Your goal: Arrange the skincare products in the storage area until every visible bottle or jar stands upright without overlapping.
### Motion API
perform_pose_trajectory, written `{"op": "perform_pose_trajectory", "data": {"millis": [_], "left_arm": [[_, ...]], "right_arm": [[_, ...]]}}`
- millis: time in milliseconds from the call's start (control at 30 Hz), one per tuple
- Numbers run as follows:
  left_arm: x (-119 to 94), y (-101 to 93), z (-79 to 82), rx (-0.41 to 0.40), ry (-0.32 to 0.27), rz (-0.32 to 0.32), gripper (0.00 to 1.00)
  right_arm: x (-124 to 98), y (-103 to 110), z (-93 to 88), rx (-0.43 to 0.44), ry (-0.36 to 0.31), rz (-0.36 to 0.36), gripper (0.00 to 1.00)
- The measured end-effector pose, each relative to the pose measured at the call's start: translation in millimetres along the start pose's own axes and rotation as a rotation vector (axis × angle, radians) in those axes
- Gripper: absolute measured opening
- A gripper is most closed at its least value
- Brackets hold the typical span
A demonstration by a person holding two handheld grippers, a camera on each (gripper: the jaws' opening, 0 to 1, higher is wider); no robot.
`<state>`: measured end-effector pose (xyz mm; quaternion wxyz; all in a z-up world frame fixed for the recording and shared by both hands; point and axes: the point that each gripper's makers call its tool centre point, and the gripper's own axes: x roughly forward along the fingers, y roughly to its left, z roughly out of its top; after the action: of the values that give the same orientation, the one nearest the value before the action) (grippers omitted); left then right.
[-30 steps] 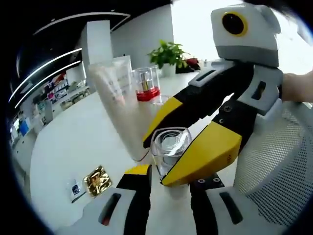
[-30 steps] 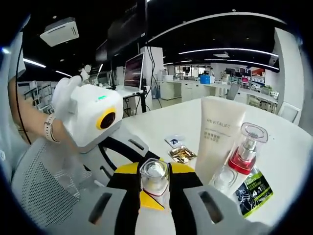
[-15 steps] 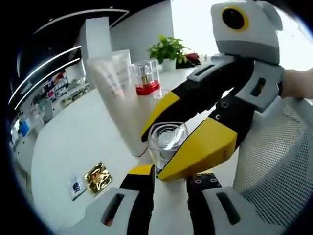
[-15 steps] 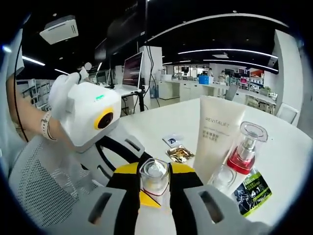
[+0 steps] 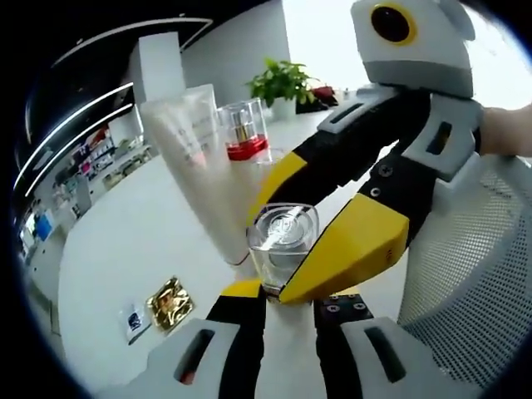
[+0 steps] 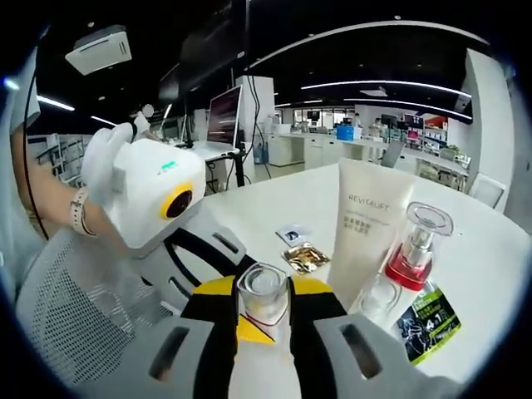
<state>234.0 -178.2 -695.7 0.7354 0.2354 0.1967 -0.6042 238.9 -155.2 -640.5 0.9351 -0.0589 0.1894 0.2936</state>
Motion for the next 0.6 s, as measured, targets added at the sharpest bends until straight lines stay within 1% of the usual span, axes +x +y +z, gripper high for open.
{"op": "perform_pose_trajectory", "data": {"millis": [300, 600], "left_arm": [[-0.5, 1.4, -0.8, 0.020, 0.004, 0.010, 0.19], [-1.7, 5.1, -1.4, 0.018, 0.003, 0.024, 0.20]], "right_arm": [[-1.1, 0.5, -2.3, 0.002, 0.011, 0.000, 0.25], [-4.1, -0.2, -4.9, 0.005, 0.022, -0.006, 0.25]]}}
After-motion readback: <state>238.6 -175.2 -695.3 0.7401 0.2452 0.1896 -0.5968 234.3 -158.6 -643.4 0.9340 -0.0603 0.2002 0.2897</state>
